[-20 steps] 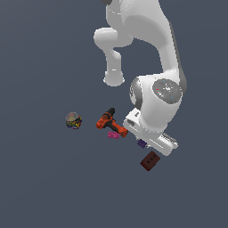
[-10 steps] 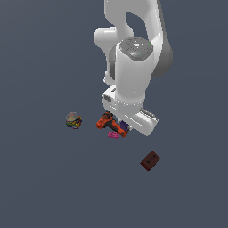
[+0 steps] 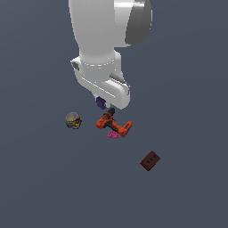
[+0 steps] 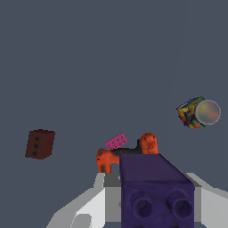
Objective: Pick up a designated object from a clutter of objects.
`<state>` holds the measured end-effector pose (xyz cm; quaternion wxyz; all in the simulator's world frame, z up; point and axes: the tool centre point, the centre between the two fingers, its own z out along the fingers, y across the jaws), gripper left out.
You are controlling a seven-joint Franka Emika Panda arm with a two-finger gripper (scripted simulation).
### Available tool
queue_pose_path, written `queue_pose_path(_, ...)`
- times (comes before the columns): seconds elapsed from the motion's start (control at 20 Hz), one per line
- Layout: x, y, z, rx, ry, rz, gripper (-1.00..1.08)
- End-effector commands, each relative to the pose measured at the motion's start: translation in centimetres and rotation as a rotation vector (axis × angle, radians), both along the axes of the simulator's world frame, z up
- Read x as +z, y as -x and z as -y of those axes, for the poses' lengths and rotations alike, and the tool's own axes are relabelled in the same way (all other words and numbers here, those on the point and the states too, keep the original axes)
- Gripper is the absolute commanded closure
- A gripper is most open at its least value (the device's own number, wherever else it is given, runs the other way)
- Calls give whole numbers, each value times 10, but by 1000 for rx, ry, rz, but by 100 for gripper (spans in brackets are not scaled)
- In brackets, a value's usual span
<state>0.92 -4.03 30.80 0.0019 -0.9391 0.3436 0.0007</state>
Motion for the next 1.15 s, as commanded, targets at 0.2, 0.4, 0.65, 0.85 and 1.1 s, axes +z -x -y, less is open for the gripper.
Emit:
queue_pose_path(0.2, 56, 25, 56, 0, -1, 0, 108)
queue_pose_path(0.4, 88, 38, 87, 0, 1, 0, 108)
queue_pose_path(0.65, 117, 49, 115, 0, 2, 0, 108)
queue_pose_path(0.85, 130, 53, 129, 1, 3, 0, 108)
queue_pose_path(1.1, 136, 55, 135, 1, 4, 0, 108)
